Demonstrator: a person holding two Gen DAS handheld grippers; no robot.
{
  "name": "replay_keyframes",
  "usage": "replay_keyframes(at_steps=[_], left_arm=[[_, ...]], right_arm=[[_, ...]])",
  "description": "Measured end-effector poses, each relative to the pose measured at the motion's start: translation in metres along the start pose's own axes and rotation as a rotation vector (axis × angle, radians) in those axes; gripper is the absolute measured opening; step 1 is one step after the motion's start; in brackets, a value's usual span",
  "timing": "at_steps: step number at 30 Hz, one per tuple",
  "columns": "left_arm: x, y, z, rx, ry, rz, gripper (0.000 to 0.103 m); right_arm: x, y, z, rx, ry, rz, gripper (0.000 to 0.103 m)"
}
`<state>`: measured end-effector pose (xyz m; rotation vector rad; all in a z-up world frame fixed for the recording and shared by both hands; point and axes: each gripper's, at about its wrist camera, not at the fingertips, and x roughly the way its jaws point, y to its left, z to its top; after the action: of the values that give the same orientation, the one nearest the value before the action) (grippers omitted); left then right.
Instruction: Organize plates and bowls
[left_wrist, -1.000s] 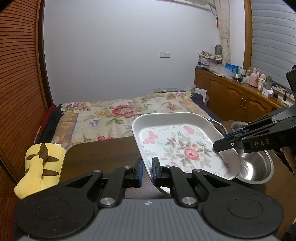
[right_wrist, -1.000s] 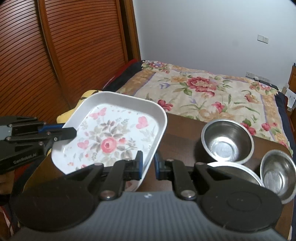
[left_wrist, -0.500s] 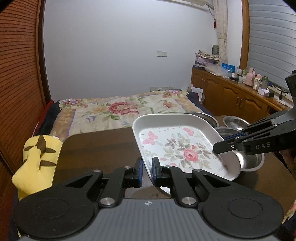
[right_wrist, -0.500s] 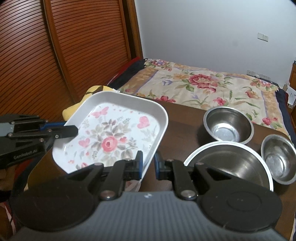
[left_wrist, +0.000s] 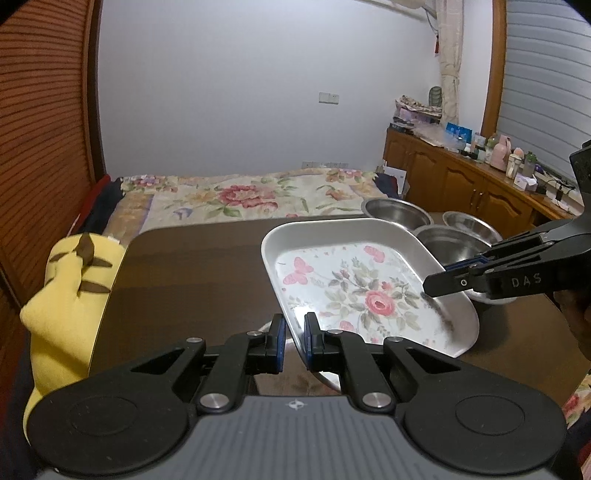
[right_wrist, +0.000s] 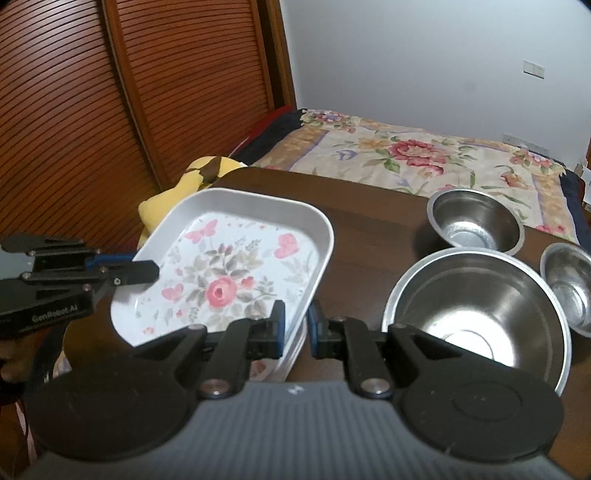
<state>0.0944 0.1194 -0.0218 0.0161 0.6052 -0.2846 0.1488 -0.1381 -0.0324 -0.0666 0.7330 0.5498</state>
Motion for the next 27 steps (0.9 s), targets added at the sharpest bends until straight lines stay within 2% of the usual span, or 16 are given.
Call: replay_keyframes(at_steps=[15, 22, 27], left_arm=[[-0.008, 0.004, -0.033, -0.010, 0.044, 0.021, 0.011], [0.002, -0.002, -0.041, 0.014, 0.060, 0.043, 0.011], [0.006, -0.003, -0.043, 0.022, 0.059, 0.050, 0.011]], right_arm=[[0.005, 0.019, -0.031, -0.015, 0.025, 0.033, 0.015], [0.012, 0.020, -0.040, -0.009, 0.026, 0.006, 0.015], [0.009, 0.022, -0.045, -0.013, -0.005, -0.018, 0.015]])
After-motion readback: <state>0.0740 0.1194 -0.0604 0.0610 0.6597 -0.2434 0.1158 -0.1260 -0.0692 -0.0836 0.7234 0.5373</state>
